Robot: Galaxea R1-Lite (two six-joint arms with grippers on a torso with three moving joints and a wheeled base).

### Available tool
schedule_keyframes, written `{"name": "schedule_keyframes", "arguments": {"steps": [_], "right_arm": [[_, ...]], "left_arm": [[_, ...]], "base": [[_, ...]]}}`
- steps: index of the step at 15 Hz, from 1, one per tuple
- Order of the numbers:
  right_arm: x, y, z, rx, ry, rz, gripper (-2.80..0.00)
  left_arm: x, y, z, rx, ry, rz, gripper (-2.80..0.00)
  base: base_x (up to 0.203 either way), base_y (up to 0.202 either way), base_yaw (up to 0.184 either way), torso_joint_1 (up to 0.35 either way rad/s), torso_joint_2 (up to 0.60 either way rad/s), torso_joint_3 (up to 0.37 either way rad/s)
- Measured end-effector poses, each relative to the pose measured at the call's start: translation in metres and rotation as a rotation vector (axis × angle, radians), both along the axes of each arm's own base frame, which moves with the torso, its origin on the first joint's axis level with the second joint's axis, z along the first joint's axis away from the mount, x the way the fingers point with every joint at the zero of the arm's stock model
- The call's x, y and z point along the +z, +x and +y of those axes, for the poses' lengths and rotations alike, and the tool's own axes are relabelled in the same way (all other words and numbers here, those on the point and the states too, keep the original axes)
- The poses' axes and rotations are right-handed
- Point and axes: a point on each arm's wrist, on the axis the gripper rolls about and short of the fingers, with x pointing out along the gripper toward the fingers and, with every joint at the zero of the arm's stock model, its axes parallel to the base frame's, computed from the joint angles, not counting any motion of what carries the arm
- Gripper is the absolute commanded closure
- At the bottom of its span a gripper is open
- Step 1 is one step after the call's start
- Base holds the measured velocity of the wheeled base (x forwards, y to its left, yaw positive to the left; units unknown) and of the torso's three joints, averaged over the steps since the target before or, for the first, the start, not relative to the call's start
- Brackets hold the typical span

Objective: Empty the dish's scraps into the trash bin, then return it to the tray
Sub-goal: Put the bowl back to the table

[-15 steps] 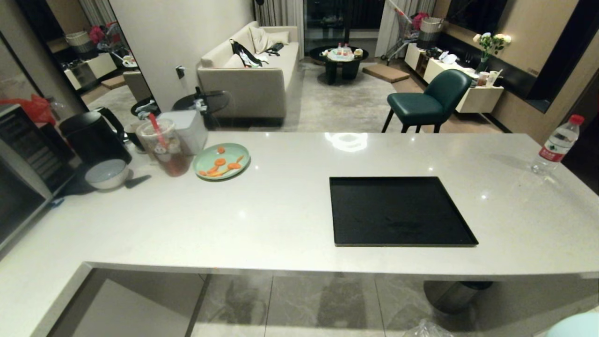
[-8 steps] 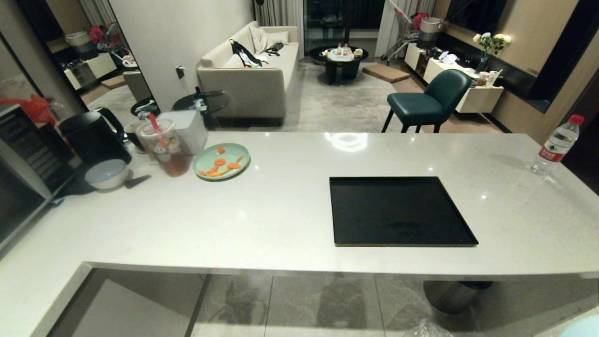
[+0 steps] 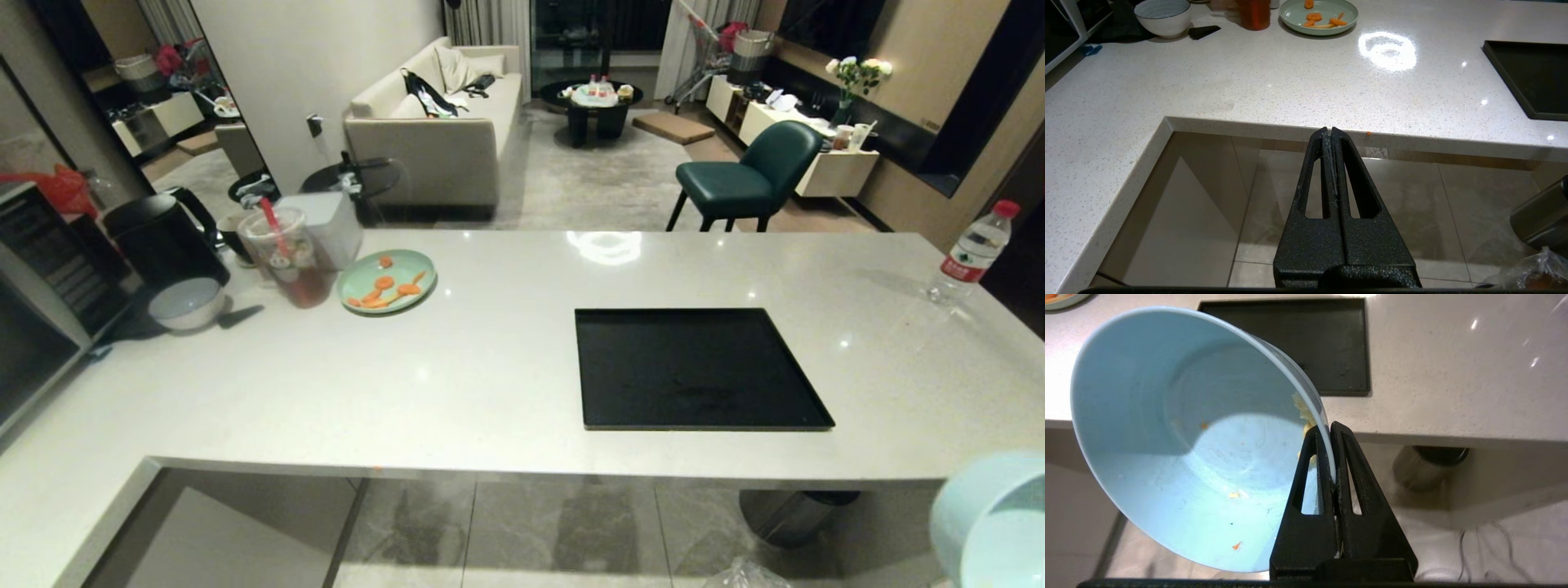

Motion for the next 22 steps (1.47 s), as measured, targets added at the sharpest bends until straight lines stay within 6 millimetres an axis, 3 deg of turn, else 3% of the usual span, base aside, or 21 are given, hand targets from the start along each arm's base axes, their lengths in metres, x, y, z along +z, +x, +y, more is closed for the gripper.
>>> {"name": "schedule_keyframes", "arguments": {"steps": [3,7,10,12,16,22], "right_arm": [[0.032,0.046,0.000,-0.034,0.083,0.105,0.00],[0.059,0.122,-0.002,-0.173,0.191,0.222,0.00],[0.056,0.173,0.001,-0.303,0.292,0.325,0.00],[0.049,0.199,0.014,-0.380,0.359,0.392,0.00],[0.034,0.229,0.054,-0.437,0.451,0.483,0.00],[0.032,0.284,0.081,-0.488,0.583,0.465,0.00]], "left_arm": [[0.000,0.000,0.000,-0.001,0.000,0.000,0.00],[0.000,0.000,0.000,-0.001,0.000,0.000,0.00],[0.000,0.000,0.000,0.000,0.000,0.000,0.00],[0.000,0.000,0.000,-0.001,0.000,0.000,0.00],[0.000,0.000,0.000,-0.001,0.000,0.000,0.00],[0.000,0.000,0.000,0.000,0.000,0.000,0.00]], "base": [[0.000,0.000,0.000,0.000,0.00,0.000],[0.000,0.000,0.000,0.000,0.00,0.000],[0.000,0.000,0.000,0.000,0.00,0.000],[0.000,0.000,0.000,0.000,0.00,0.000],[0.000,0.000,0.000,0.000,0.00,0.000],[0.000,0.000,0.000,0.000,0.00,0.000]]}}
